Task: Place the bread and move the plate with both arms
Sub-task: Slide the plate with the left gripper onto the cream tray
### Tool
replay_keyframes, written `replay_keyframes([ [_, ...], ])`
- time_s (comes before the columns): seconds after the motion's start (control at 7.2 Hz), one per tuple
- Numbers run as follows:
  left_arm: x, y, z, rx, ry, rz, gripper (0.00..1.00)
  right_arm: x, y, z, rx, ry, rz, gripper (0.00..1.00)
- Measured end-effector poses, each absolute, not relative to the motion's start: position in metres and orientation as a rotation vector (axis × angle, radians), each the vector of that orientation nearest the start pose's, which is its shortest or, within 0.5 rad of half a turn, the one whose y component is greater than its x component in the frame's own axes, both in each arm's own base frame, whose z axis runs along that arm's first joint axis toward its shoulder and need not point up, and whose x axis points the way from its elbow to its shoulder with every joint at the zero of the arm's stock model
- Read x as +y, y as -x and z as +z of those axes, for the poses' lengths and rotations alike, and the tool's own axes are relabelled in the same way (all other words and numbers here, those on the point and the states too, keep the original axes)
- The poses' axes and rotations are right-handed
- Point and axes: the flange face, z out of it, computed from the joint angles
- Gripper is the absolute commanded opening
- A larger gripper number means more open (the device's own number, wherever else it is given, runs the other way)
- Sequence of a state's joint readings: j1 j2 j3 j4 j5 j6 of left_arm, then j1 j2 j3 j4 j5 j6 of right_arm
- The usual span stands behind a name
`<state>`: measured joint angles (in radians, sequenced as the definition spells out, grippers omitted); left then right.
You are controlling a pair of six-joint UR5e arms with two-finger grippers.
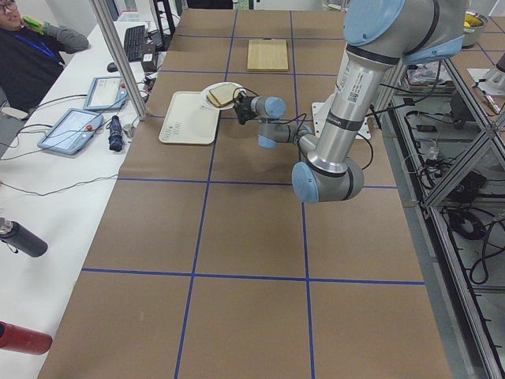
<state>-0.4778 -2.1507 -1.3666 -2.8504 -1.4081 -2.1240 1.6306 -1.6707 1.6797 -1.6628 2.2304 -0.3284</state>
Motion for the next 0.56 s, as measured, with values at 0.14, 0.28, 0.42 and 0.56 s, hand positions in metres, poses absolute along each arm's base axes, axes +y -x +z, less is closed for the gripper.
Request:
replay_keyframes([
  [0.14, -0.473, -0.546, 0.267, 1.702, -0.093, -0.966, 0.0, -0.437, -0.099, 0.669, -0.664, -0.048, -0.231, 1.0],
  [0.28, -0.497, -0.549, 0.269, 1.675, -0.123, -1.009, 0.0, -0.437, -0.099, 0.669, -0.664, -0.047, -0.23, 1.0],
  [0.42, -0.522, -0.552, 0.272, 1.645, -0.149, -1.044, 0.0, -0.436, -0.099, 0.669, -0.664, -0.047, -0.229, 1.0],
  [0.56, -0.538, -0.558, 0.275, 1.618, -0.164, -1.063, 0.0, -0.437, -0.099, 0.669, -0.664, -0.047, -0.23, 1.0],
])
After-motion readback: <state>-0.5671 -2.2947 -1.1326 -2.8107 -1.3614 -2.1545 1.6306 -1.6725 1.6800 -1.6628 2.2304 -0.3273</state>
